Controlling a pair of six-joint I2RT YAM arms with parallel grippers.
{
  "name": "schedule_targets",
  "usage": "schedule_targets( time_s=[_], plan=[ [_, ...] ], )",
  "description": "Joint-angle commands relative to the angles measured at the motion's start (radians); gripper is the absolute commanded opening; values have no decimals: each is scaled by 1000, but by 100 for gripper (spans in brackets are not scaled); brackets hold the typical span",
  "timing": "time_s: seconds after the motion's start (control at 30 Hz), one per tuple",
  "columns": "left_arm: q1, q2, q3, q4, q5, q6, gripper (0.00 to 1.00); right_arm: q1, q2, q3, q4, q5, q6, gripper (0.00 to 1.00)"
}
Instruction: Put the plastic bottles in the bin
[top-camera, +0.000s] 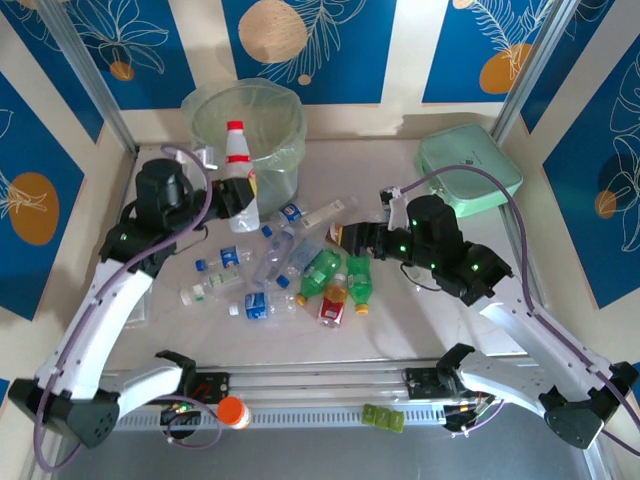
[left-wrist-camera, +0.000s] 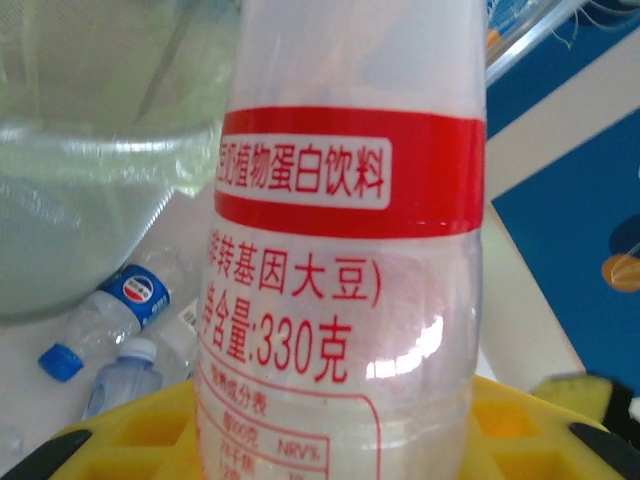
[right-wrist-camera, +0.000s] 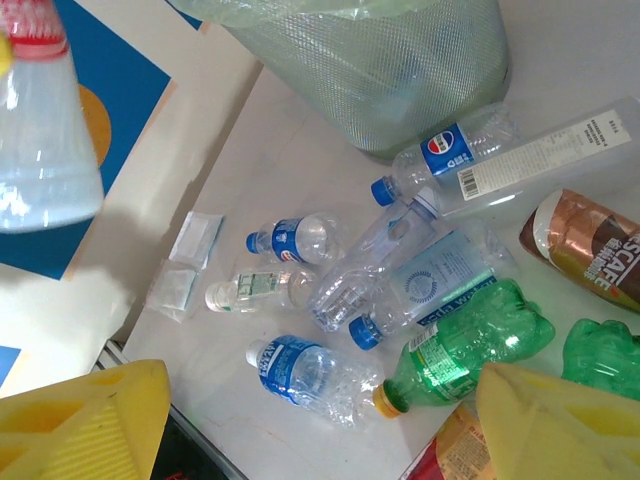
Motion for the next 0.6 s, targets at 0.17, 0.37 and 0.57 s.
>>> schedule_targets(
  time_s=[0.17, 0.37, 0.57],
  plan=[
    [3, 268, 331, -59, -260, -216, 31, -2, -83, 18, -71, 63, -36, 81],
    [34, 446, 500, 0, -240, -350, 30, -12, -117, -6, -102, 87, -29, 81],
    [61, 607, 620, 1, -267, -457, 28, -12, -135, -44, -128, 152, -43, 81]
  ],
)
